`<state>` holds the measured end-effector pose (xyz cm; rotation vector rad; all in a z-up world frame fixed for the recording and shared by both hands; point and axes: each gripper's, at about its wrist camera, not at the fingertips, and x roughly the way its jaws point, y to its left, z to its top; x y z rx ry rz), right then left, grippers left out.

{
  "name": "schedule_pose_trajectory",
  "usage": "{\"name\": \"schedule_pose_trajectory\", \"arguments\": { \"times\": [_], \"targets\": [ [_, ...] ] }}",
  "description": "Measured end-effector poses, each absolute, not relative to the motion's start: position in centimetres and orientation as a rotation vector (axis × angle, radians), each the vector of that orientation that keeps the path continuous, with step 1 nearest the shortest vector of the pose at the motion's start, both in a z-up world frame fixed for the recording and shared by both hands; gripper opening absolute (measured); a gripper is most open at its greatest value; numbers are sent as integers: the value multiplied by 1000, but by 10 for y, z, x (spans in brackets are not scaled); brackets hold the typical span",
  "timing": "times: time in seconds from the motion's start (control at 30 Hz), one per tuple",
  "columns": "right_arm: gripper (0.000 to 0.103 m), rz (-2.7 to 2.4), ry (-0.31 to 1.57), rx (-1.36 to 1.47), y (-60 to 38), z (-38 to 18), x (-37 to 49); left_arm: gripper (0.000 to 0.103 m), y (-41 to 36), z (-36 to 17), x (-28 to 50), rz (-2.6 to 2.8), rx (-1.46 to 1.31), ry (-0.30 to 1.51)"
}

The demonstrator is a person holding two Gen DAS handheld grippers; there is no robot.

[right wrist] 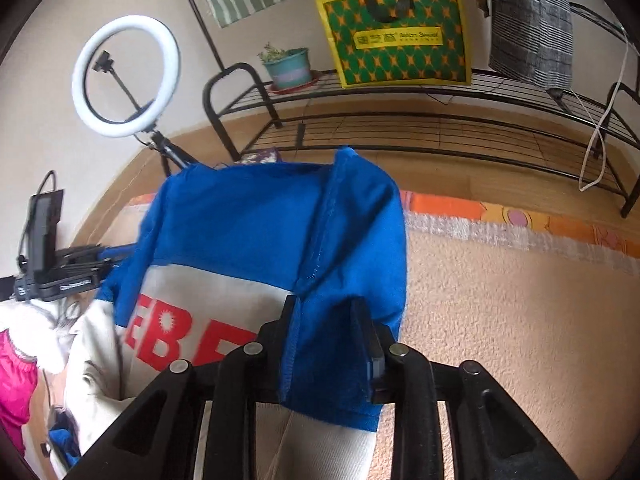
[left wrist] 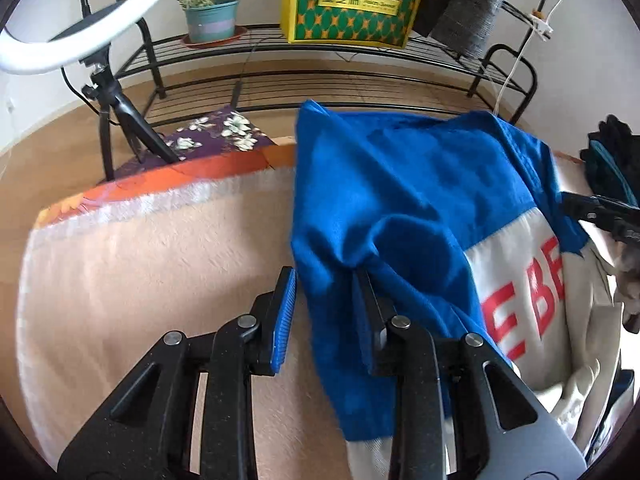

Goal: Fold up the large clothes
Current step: 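Grasp the blue collar end of the folded jacket with both tools and lift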

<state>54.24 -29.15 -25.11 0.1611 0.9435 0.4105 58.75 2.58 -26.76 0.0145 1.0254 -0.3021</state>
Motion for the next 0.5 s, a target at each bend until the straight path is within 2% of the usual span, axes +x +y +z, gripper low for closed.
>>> {"name": "schedule_pose_trajectory", "arguments": {
  "times": [0.07,0.1,0.17,0.33,0.5],
  "targets": [
    [31,443,877,215,-304,-241,542,29,40,-258,592,-325,-100,1006],
    [34,432,845,238,-314,-236,542,31,49,-254,595,-336,-162,990],
    [40,401,833,276,-328,-235,549,51,60,-252,605,-363,-263,987],
    [46,350,873,345,-342,-249,576,53,56,-258,627,-398,-319,1037],
    [56,393,911,344,-324,-259,603,53,40,-269,651,-399,-338,1081]
  ]
}}
